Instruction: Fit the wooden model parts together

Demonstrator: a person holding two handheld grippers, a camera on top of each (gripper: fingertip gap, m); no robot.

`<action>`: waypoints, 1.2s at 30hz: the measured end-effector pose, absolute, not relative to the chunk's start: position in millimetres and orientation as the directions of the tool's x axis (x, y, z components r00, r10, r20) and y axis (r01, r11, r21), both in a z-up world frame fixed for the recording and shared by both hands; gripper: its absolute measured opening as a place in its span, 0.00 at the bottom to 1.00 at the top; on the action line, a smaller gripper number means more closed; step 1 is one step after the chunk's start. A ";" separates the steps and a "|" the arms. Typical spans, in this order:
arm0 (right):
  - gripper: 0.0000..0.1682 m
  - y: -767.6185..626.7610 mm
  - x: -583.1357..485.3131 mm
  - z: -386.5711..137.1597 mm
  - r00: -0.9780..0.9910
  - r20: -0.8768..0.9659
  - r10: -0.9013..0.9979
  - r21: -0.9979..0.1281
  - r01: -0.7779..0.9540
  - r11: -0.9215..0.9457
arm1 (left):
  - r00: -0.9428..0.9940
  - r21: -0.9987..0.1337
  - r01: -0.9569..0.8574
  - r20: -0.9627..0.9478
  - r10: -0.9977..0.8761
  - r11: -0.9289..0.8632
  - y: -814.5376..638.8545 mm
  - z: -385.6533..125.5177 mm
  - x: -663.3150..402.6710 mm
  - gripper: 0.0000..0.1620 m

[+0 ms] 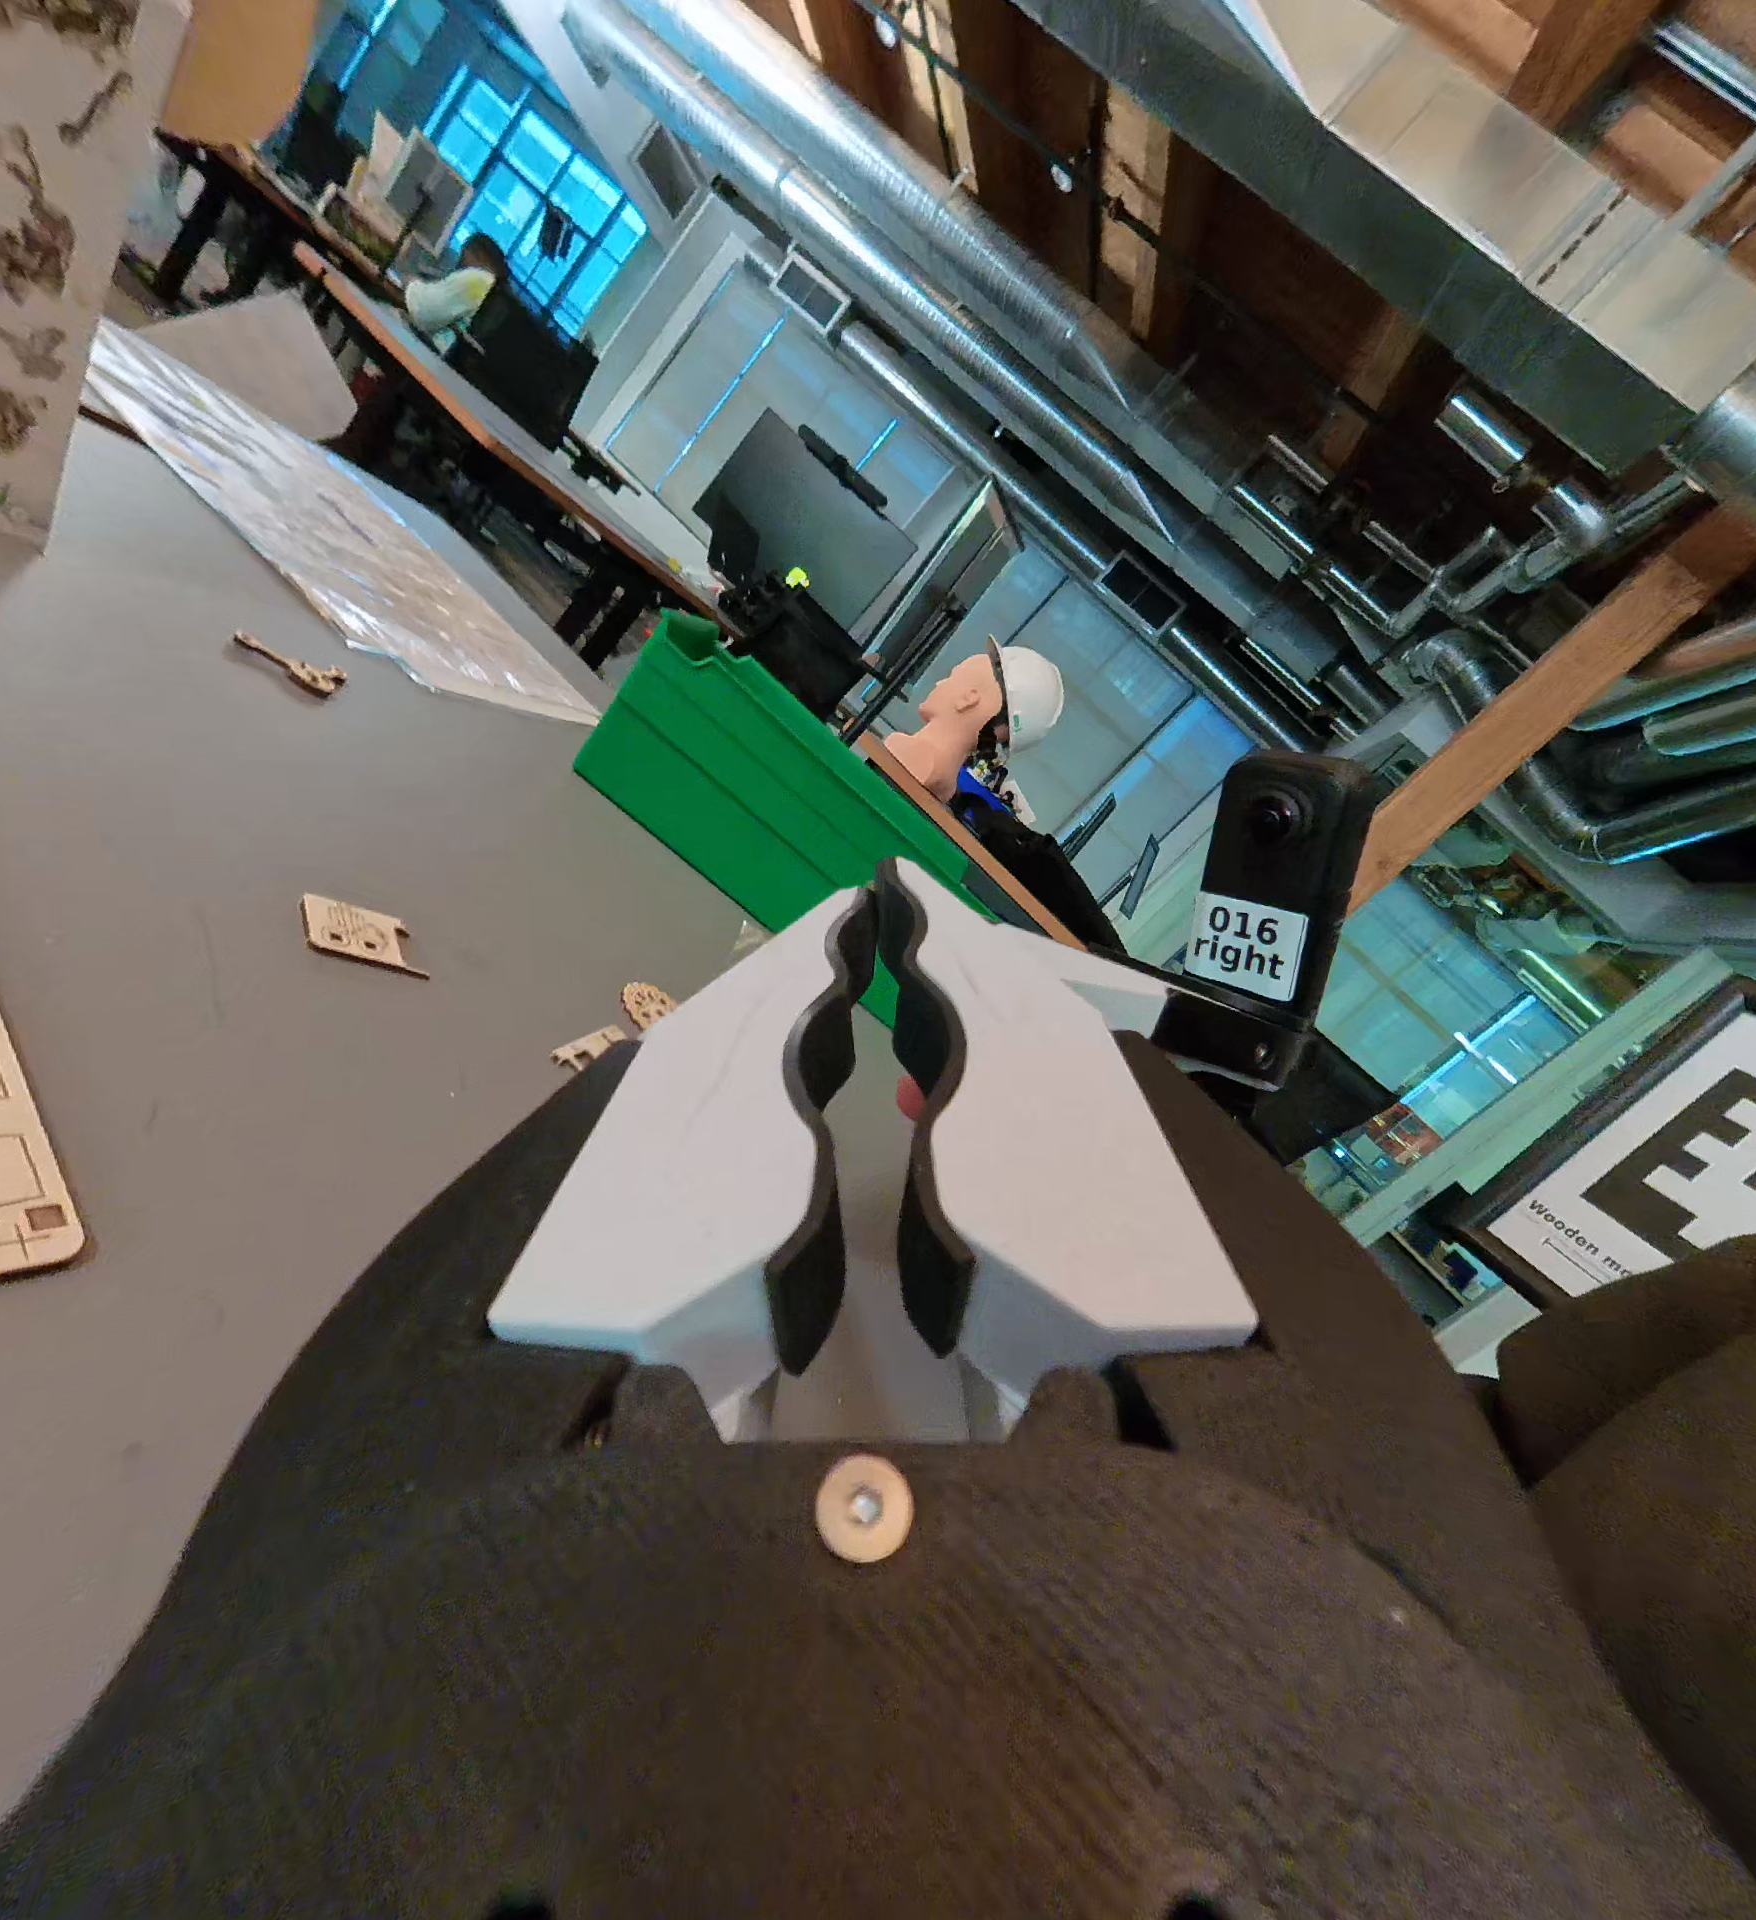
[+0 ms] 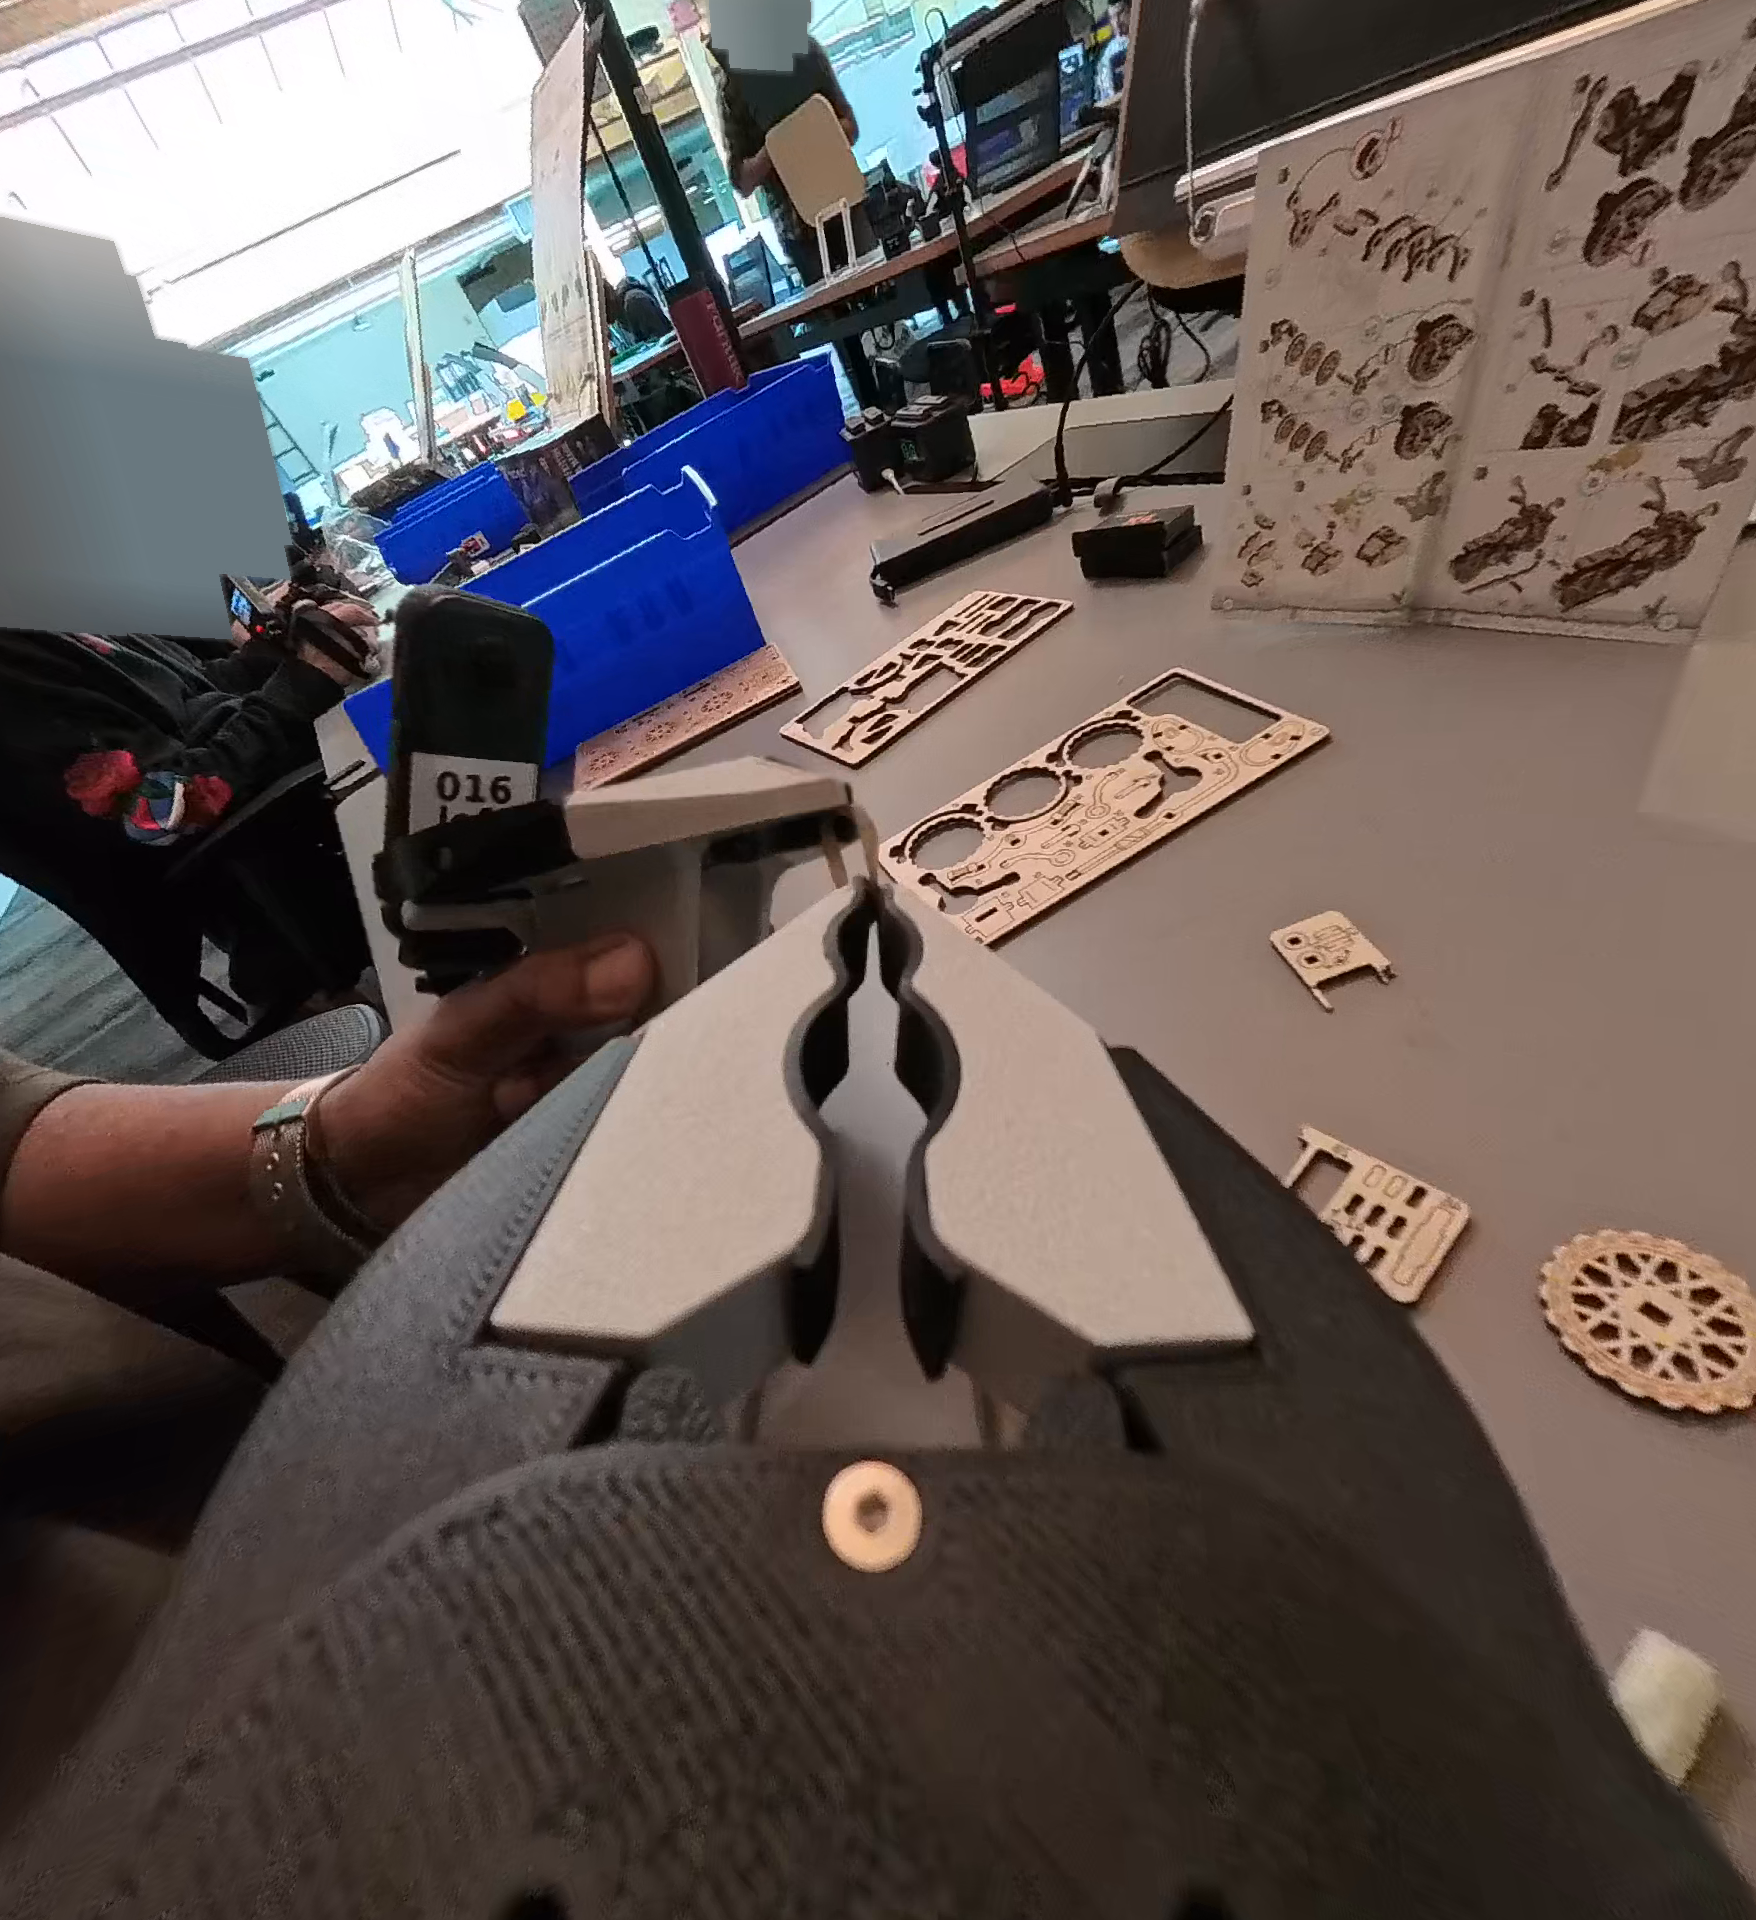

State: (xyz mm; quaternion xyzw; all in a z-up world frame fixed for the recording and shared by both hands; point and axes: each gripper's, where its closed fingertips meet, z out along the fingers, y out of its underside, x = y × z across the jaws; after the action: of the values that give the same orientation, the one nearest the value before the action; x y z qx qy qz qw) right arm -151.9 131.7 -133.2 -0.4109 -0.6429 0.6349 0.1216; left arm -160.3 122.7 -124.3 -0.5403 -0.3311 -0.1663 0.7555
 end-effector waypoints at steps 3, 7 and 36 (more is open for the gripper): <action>0.00 134.7 -153.9 -136.0 -0.626 -0.383 0.679 -0.909 0.385 -0.159 | 0.706 -0.690 0.638 0.702 0.098 0.342 125.2 -129.8 -160.2 0.00; 0.00 132.7 -152.5 -136.5 -0.652 -0.386 0.652 -0.911 0.379 -0.161 | 0.706 -0.694 0.645 0.701 0.097 0.319 127.1 -133.1 -159.9 0.00; 0.00 190.5 -68.6 -146.8 -0.504 -0.375 0.778 -0.922 0.287 -0.259 | 0.708 -0.710 0.683 0.701 0.081 0.175 96.8 -145.4 -81.2 0.05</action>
State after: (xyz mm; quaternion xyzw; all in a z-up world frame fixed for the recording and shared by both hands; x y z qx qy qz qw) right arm -68.6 190.5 -146.8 -0.4603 -0.5782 0.6464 0.1899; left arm -81.2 96.8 -145.4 -0.6052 -0.3154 -0.2153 0.6985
